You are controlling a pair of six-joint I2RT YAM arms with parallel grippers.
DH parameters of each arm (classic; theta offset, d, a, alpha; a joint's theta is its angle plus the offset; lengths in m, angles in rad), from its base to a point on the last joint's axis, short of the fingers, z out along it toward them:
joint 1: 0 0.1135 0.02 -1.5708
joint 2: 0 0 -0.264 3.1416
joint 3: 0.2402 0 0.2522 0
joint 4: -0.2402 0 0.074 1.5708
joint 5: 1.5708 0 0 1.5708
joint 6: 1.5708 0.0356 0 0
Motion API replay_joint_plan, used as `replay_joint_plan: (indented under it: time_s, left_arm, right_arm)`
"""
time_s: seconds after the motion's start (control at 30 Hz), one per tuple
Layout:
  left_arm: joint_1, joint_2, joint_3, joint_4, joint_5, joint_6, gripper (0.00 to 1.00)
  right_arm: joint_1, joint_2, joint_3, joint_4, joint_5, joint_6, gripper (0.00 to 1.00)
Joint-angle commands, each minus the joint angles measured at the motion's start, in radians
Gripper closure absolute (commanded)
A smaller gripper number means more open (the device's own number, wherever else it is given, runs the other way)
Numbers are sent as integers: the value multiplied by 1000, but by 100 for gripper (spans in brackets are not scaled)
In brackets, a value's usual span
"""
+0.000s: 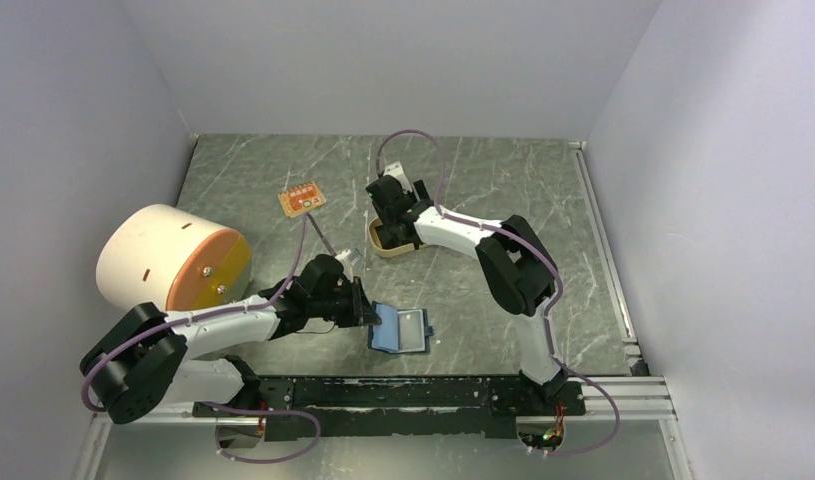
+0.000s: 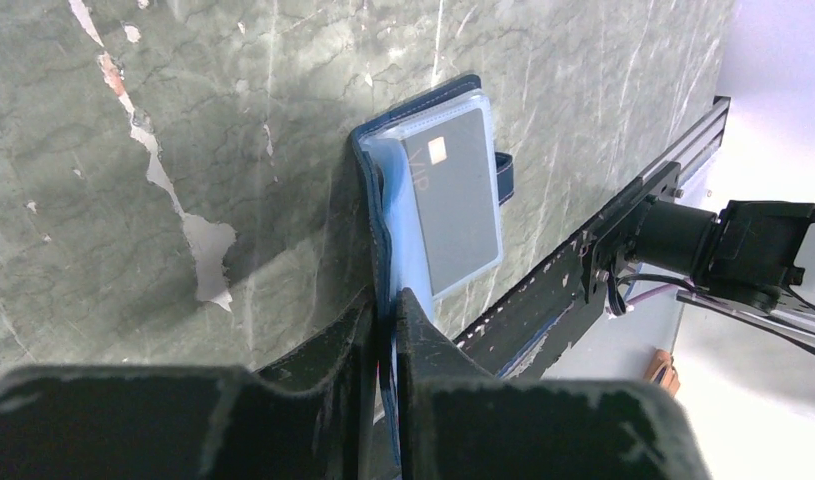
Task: Put the credit cards into the card holder
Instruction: Pick up the credit card from the storage box.
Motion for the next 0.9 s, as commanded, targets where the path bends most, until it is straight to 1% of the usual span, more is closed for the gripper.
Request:
replay_joint_plan:
  time_s: [0.0, 0.13, 0.3, 0.5, 0.73, 0.8, 0.87]
  left_arm:
    - [4, -28, -7, 1, -7, 7, 85]
    - [5, -20, -5, -2, -4, 10, 85]
    - [4, -14, -8, 10, 0, 5, 86]
    - [5, -14, -10, 12, 1, 2, 86]
    - [5, -16, -9, 6, -4, 1, 86]
    - [5, -14, -8, 4, -9, -4, 86]
    - [5, -12, -9, 1, -17, -7, 86]
  right_arm:
    - [-16, 1, 29, -43, 66, -24, 24]
    - [-20, -24, 16, -38, 70, -28, 37]
    - [-23, -56, 4, -33, 64, -36, 48]
    - [-25, -70, 1, -31, 54, -40, 56]
    - [-25, -85, 3, -32, 1, -37, 69]
    - [-26, -95, 1, -37, -20, -32, 76]
    - [-26, -109, -16, -29, -52, -27, 86]
